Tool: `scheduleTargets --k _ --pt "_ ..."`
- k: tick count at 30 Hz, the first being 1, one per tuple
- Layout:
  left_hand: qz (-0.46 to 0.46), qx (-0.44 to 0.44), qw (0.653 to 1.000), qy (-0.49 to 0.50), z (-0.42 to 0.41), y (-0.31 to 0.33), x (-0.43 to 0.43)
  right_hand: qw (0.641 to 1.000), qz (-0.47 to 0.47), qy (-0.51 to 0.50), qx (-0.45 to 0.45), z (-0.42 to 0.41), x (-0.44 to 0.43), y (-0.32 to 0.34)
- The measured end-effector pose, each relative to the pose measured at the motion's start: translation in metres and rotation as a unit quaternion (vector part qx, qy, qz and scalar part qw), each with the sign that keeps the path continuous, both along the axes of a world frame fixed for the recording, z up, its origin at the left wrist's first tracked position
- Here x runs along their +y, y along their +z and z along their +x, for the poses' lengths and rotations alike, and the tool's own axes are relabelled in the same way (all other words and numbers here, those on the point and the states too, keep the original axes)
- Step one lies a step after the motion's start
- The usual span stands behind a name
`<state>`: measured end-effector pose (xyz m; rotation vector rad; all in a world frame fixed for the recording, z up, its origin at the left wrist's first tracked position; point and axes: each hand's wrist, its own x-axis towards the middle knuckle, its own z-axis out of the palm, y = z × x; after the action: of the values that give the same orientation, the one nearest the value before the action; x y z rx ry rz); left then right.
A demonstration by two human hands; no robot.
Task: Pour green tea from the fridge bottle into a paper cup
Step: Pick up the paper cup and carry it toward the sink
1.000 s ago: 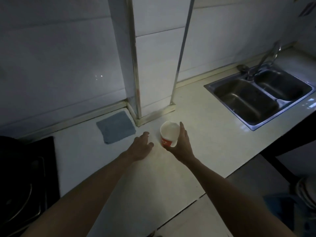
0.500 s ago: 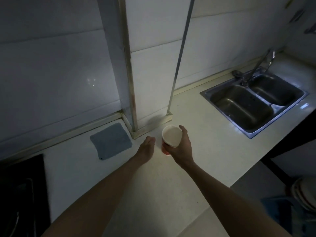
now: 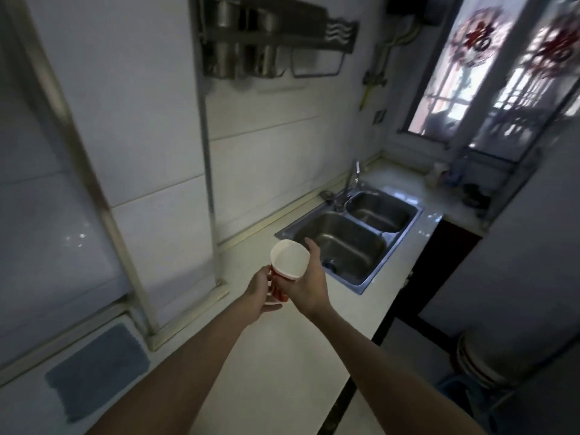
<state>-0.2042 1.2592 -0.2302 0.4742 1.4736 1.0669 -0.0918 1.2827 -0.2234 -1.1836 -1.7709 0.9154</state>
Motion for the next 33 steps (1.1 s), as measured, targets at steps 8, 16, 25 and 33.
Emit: scheduleTargets --k 8,16,25,33 --pt "0.043 0.019 0.998 -0.030 0.097 0.056 0.058 0.998 0.016 -0.030 0.047 0.098 0.052 0.052" --pt "0.062 -0.037 0.997 -0.022 0.205 0.094 0.111 0.997 0.032 -0.050 0.046 0.206 0.097 0.093" --pt "0.089 -0.065 0.991 -0.080 0.336 0.116 0.146 0.990 0.044 -0.120 0.055 0.325 0.129 0.105" --pt "0.083 -0.064 0.989 -0.108 0.397 0.110 0.204 0.984 0.038 -0.170 0.048 0.393 0.176 0.098"
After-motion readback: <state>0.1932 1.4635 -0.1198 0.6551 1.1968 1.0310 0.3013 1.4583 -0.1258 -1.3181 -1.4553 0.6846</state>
